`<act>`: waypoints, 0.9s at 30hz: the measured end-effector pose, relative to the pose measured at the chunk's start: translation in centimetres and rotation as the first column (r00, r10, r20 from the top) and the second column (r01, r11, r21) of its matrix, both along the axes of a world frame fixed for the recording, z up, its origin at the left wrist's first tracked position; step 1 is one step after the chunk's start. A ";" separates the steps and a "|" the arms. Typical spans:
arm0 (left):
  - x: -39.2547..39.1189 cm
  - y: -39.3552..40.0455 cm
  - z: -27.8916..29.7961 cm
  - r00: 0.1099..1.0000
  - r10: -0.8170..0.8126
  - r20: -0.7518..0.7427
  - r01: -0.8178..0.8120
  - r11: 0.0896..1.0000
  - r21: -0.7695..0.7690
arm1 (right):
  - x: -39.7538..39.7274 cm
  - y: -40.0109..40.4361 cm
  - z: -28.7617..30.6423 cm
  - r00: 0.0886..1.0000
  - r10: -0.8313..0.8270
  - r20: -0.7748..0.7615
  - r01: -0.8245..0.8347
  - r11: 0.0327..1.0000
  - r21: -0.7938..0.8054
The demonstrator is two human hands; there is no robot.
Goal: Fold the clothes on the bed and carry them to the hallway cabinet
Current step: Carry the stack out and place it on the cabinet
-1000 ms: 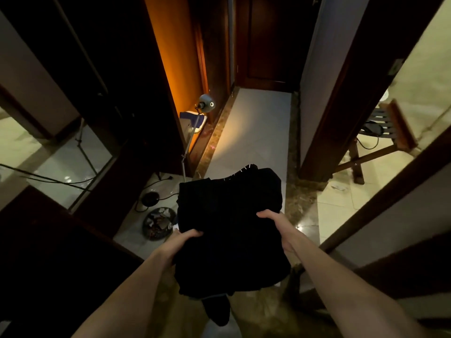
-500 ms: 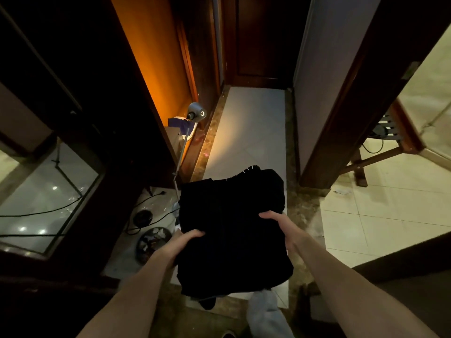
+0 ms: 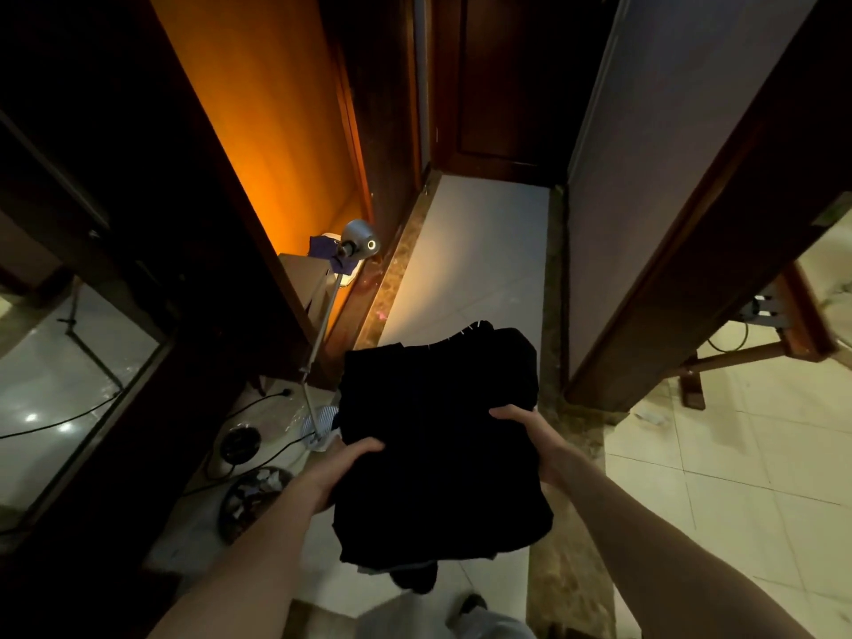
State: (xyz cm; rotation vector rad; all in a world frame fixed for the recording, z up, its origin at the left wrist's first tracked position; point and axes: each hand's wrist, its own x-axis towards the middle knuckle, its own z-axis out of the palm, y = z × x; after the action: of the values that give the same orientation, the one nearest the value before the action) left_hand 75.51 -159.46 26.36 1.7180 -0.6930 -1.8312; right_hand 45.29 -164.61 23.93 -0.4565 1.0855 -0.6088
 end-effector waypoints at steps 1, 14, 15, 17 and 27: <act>-0.2 -1.2 0.0 1.000 0.009 0.007 -0.009 1.000 0.017 | -0.3 -1.4 -0.1 1.000 0.010 0.003 -0.010 1.000 -0.002; 0.1 -20.7 -1.8 1.000 0.008 -0.006 -0.008 0.999 0.052 | -0.8 -20.0 -2.2 0.999 0.003 0.036 -0.004 0.999 0.033; 0.2 -22.3 -1.7 1.000 -0.003 -0.012 0.004 0.999 0.046 | -0.8 -21.3 -2.2 0.999 -0.002 0.035 0.001 1.000 0.029; 0.1 -25.1 -1.0 1.000 -0.005 -0.018 0.006 0.999 0.036 | -0.6 -24.1 -2.3 0.998 -0.031 0.052 0.030 0.999 0.015; -0.4 -37.6 -0.6 0.994 0.010 -0.108 -0.005 0.999 0.041 | -1.4 -37.4 -2.0 0.998 0.003 0.065 -0.004 1.000 0.023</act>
State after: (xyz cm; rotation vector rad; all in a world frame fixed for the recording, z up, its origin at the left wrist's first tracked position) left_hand 75.15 -197.03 25.78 1.6302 -0.6087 -1.9293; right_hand 43.93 -201.99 21.96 -0.4157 1.0289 -0.6036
